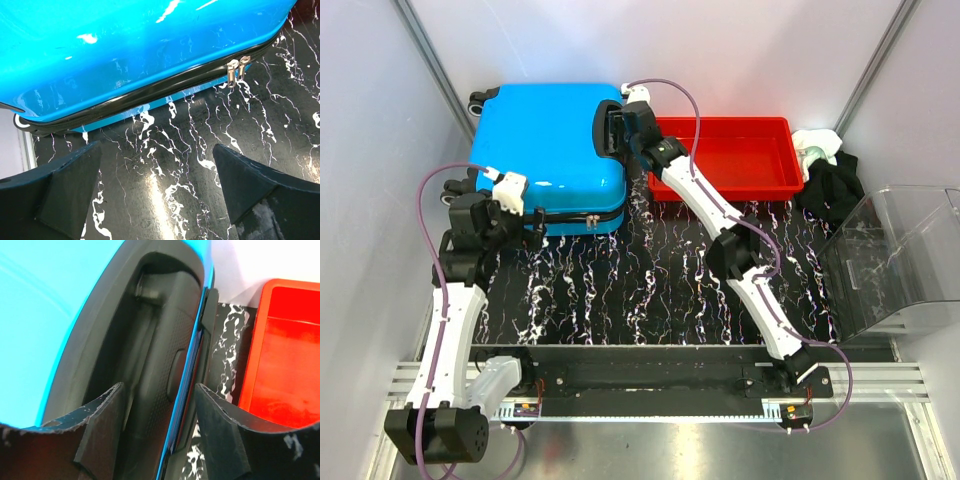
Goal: Open, take out, and arrange the luggage
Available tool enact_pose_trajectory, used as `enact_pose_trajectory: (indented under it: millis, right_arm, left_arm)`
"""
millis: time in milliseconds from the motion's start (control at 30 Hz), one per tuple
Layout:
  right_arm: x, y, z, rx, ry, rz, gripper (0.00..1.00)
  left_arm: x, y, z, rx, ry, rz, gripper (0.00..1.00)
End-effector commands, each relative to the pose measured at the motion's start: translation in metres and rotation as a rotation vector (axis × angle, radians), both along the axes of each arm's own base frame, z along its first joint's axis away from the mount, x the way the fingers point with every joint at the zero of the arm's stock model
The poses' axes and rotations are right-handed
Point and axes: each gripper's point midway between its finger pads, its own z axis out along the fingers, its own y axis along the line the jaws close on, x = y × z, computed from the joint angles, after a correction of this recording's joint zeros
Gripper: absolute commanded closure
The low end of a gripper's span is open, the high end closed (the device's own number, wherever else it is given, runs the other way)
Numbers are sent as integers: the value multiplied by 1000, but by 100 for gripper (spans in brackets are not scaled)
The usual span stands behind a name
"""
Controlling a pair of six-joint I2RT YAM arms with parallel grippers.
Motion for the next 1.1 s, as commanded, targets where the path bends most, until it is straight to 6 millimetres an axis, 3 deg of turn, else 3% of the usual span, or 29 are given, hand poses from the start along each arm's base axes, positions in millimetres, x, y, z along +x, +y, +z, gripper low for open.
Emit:
enact_pose_trajectory:
  millis: [0, 67, 100, 167, 200, 267, 333, 367, 400, 433, 467, 533, 567, 600, 667, 700, 733, 767, 867, 900, 933, 967, 1033, 1067]
  right_arm:
    - [-13, -24, -103, -228, 199, -23, 36]
    - [-19, -20, -113, -220, 232, 9, 40]
    - [-22, -18, -117, -217, 248, 23, 51]
    - [-34, -7, -120, -194, 293, 99, 62]
    - [-40, -7, -123, -192, 316, 120, 72]
    - [-54, -4, -119, -185, 356, 169, 79]
    - [-68, -9, -133, -213, 413, 195, 87]
    - [-74, -7, -120, -201, 409, 217, 90]
    - [-83, -13, -132, -235, 441, 232, 90]
    - [-89, -14, -133, -248, 448, 241, 95]
    - [-98, -10, -121, -238, 444, 277, 95]
    - [-116, -14, -133, -285, 478, 321, 95]
    - [-123, -9, -118, -278, 452, 351, 95]
    - [-136, -15, -132, -310, 484, 370, 95]
    - [-147, -6, -107, -278, 419, 410, 96]
    - [-163, -14, -129, -296, 464, 420, 96]
    - [-170, -13, -109, -270, 427, 429, 96]
    - [-182, -18, -124, -265, 455, 439, 97]
    - [-200, -18, -106, -217, 415, 437, 97]
    - [-216, -24, -123, -232, 450, 431, 97]
    - [-222, -26, -111, -223, 419, 431, 98]
    - [-233, -29, -122, -223, 427, 437, 98]
    - [-248, -25, -112, -200, 400, 450, 99]
    - [-257, -27, -119, -204, 410, 456, 99]
  left_arm:
    - [3, -1, 29, -18, -79, 5, 1]
    - [3, -1, 31, -22, -80, 8, 1]
    - [3, -2, 32, -23, -82, 7, 1]
    - [3, -2, 33, -24, -79, 8, 1]
    - [3, -2, 34, -23, -84, 7, 1]
    - [1, 0, 35, -14, -84, 12, 1]
    - [1, 1, 38, -4, -92, 10, 1]
    - [0, 1, 40, 1, -96, 11, 1]
    - [-1, 2, 39, 4, -95, 11, 1]
    - [-1, 2, 42, 10, -102, 10, 1]
    - [-1, 1, 42, 9, -100, 4, 1]
    - [-3, -2, 45, 9, -106, -19, 1]
    - [-6, -7, 46, -3, -108, -47, 1]
    - [-7, -10, 48, -10, -115, -61, 1]
    - [-10, -16, 51, -31, -114, -95, 1]
    - [-10, -18, 51, -38, -108, -102, 1]
    - [-11, -20, 52, -44, -106, -111, 1]
    - [-12, -22, 54, -51, -106, -119, 1]
    - [-14, -29, 56, -72, -103, -157, 1]
    - [-15, -32, 57, -80, -104, -173, 1]
    - [-16, -36, 56, -89, -100, -194, 1]
    - [-19, -44, 57, -111, -100, -238, 1]
    - [-22, -52, 58, -138, -95, -282, 2]
    - [-25, -59, 59, -161, -93, -324, 2]
